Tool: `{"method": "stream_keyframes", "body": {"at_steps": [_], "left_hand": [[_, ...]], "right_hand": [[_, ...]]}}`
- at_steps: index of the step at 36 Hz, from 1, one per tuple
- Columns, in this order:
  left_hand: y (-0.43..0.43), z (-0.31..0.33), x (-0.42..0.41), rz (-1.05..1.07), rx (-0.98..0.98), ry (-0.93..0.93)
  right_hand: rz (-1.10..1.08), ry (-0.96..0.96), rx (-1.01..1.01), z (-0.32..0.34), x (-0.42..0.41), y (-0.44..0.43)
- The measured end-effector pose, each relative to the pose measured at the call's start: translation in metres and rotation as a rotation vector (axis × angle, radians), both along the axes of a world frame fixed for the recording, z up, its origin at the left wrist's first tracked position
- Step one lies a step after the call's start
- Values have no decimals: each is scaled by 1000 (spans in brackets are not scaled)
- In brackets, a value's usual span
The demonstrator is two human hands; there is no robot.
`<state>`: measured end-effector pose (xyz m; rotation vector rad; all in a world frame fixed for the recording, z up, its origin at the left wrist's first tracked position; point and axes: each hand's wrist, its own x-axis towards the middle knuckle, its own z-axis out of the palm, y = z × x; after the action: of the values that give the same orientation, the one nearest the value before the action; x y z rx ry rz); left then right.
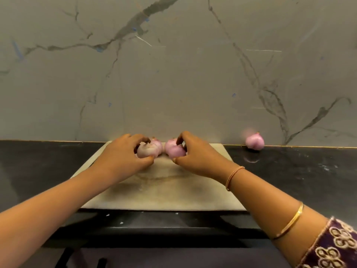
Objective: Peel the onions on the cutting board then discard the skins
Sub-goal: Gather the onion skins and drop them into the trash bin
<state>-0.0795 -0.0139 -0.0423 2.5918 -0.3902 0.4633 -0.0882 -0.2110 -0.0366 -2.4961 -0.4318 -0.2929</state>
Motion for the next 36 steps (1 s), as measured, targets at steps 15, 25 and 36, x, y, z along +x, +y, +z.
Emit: {"method": "stream_keyframes", "body": {"at_steps": [15,25,36], "left_hand": [[10,-24,10,-55,-137,45],[12,-22,9,-16,-201,32],[5,-9,24,96,-265,-20]], "right_hand": [[-45,-10,-196,-23,-1,22],[-96,38,23,-11,2,6],[-768,42,-115,-19,43,-118]]}}
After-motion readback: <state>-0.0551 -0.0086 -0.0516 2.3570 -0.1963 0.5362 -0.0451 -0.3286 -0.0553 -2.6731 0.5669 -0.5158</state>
